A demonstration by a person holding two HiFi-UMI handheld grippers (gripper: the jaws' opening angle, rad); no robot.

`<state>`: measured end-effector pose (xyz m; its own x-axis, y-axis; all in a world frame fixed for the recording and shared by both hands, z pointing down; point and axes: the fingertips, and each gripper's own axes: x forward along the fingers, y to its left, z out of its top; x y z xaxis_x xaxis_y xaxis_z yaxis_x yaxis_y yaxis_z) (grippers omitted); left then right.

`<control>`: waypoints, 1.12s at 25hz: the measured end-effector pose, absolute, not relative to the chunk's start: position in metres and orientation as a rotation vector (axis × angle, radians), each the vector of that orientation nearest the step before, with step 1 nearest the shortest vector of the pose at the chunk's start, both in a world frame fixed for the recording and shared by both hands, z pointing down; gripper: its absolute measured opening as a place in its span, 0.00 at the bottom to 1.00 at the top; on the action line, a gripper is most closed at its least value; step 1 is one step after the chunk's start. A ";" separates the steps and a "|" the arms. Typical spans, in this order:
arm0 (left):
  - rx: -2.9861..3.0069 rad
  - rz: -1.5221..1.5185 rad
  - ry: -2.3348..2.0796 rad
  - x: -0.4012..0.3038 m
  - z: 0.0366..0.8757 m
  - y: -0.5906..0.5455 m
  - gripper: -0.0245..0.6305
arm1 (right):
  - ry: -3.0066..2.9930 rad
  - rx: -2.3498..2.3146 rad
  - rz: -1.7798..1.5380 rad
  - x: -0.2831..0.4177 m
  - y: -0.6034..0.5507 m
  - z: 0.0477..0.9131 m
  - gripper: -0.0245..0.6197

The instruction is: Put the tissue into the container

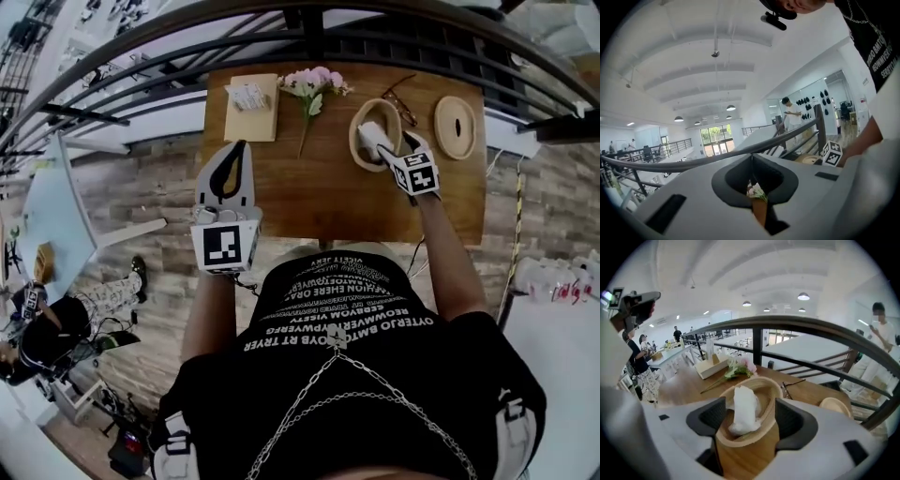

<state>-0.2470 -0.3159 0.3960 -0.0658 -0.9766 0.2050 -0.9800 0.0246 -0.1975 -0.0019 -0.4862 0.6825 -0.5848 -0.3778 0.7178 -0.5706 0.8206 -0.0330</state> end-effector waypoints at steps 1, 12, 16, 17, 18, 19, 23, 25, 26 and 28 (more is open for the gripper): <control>2.143 0.431 -2.257 -0.255 0.389 -0.311 0.08 | -2.292 0.729 0.312 0.001 -0.483 0.663 0.53; 2.299 0.203 -2.298 -0.281 0.333 -0.297 0.08 | -2.678 1.144 -0.012 0.035 -0.403 0.426 0.06; 2.382 0.113 -2.205 -0.269 0.325 -0.296 0.08 | -2.750 1.226 -0.015 0.045 -0.375 0.375 0.06; 2.400 0.097 -2.185 -0.267 0.324 -0.295 0.08 | -2.760 1.254 -0.019 0.048 -0.369 0.365 0.06; 2.415 0.088 -2.172 -0.265 0.323 -0.295 0.08 | -2.760 1.284 -0.033 0.051 -0.364 0.355 0.06; 2.426 0.082 -2.162 -0.264 0.322 -0.293 0.08 | -2.750 1.310 -0.059 0.053 -0.359 0.347 0.06; 2.471 0.046 -2.086 -0.254 0.320 -0.288 0.08 | -2.690 1.348 -0.143 0.058 -0.344 0.335 0.06; 2.501 0.042 -2.032 -0.246 0.321 -0.290 0.08 | -2.670 1.367 -0.143 0.062 -0.340 0.338 0.06; 2.513 0.046 -2.017 -0.243 0.321 -0.290 0.08 | -2.657 1.377 -0.138 0.064 -0.339 0.341 0.06; 2.523 0.058 -2.007 -0.240 0.324 -0.291 0.08 | -2.636 1.383 -0.120 0.066 -0.339 0.350 0.06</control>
